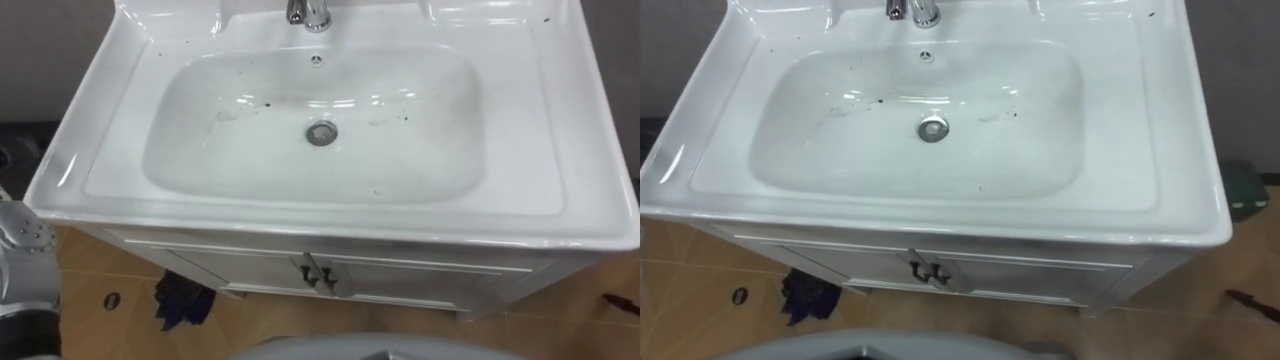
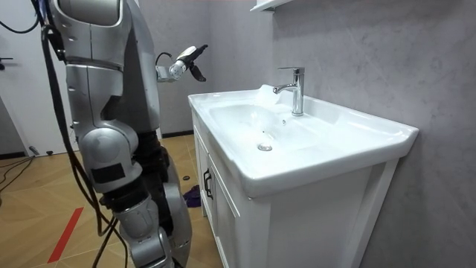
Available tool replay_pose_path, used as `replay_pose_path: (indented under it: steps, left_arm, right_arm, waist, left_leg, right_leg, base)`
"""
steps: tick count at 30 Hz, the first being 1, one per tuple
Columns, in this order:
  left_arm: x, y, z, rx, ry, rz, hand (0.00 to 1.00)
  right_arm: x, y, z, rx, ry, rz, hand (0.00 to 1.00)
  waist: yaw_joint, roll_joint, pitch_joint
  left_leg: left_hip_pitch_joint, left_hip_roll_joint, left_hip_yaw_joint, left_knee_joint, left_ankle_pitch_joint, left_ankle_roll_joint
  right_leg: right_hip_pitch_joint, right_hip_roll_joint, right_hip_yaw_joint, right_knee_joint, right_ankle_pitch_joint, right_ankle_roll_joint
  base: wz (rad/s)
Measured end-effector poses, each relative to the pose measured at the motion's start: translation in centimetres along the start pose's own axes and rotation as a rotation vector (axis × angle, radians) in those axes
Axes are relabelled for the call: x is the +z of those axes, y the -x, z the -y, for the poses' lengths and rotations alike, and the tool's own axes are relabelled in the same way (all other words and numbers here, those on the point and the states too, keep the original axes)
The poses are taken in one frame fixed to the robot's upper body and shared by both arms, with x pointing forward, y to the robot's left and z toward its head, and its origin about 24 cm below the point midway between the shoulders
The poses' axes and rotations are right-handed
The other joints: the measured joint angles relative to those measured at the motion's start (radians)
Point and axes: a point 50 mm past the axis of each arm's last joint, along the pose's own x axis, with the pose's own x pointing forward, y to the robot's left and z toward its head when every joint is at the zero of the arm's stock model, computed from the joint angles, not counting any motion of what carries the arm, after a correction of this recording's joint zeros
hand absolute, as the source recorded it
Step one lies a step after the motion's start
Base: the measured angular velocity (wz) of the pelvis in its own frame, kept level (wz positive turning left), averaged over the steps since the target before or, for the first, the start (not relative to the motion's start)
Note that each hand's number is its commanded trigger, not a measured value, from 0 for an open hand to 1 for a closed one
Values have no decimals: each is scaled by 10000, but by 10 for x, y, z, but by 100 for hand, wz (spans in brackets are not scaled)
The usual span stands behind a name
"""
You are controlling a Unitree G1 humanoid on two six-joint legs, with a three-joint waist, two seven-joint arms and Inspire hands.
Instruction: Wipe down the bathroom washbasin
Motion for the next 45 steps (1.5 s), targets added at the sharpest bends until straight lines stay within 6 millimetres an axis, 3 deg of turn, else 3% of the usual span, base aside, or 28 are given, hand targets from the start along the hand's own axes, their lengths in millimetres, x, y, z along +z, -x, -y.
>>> replay_pose_path:
  steps: [5,14,20,27,29,32,34,35,36,37,40,45]
  left_arm:
    - [5,-2,-3,177,308,113,0]
    - [1,-1,-8,936,2462,-992,0]
    - [-10,3,-31,2209,3222,-1292,0]
    - [-25,22,-35,2272,3652,-1543,0]
    - [-37,34,-32,2248,3707,-2046,0]
    - [-68,70,-14,1543,3364,-3758,0]
    - [-101,114,5,332,2485,-5635,0]
    - [-108,126,8,-31,2307,-6046,0]
    - [-120,148,15,-815,1939,-6774,0]
    - [-133,167,18,-1513,1685,-7565,0]
    - [-153,209,25,-2880,1102,-9184,0]
    - [-169,265,33,-5918,411,-10996,0]
  right_arm:
    - [1,0,0,-49,-54,34,0]
    - [-4,0,-6,-227,135,-118,0]
    - [-10,1,-8,-156,154,-298,0]
    - [-5,1,-9,15,159,-91,0]
    - [-3,0,-10,86,199,-28,0]
    - [2,0,-12,178,101,54,0]
    - [0,0,-14,245,-124,-26,0]
    - [3,0,-15,276,-203,41,0]
    - [2,0,-17,344,-280,0,0]
    - [1,0,-19,431,-305,-10,0]
    - [9,-1,-18,506,-416,159,0]
    - [16,-1,-16,663,-653,294,0]
  waist:
    - [-14,-25,-9]
    - [37,-47,-21]
    - [88,-64,-68]
    - [506,-109,-36]
    - [618,-117,-62]
    - [777,-219,-96]
    - [852,-408,-93]
    - [844,-496,-101]
    - [851,-625,-73]
    - [864,-741,-100]
    - [911,-934,-80]
    - [989,-805,-54]
  left_leg:
    - [10,-8,-7,-5,0,0]
    - [125,-13,-12,-126,5,8]
    - [137,-56,-147,-118,5,8]
    - [32,-163,-444,39,-10,34]
    - [21,-197,-499,30,-13,46]
    - [120,-321,-629,-29,49,143]
    - [145,-405,-722,-8,29,175]
    - [145,-426,-760,3,22,186]
    - [123,-468,-834,51,17,194]
    - [60,-476,-855,137,-12,233]
    - [-181,-471,-864,386,-127,324]
    - [-164,-498,-878,454,-292,448]
  right_leg:
    - [13,-6,-13,-14,0,1]
    - [162,1,-86,-75,-1,3]
    - [252,30,-188,-177,-1,6]
    - [378,-50,-458,-175,-42,73]
    - [397,-102,-568,-159,-66,106]
    - [420,-204,-685,-36,-139,178]
    - [504,-263,-855,-22,-253,243]
    - [532,-320,-902,-27,-268,260]
    - [552,-364,-981,13,-306,285]
    - [558,-366,-1044,9,-310,291]
    - [556,-351,-1191,7,-301,318]
    - [681,-368,-1149,-60,-242,444]
  base:
    - [0]
    - [2]
    - [4]
    - [14]
    - [14]
    - [15]
    - [20]
    - [27]
    - [25]
    - [21]
    - [16]
    - [2]
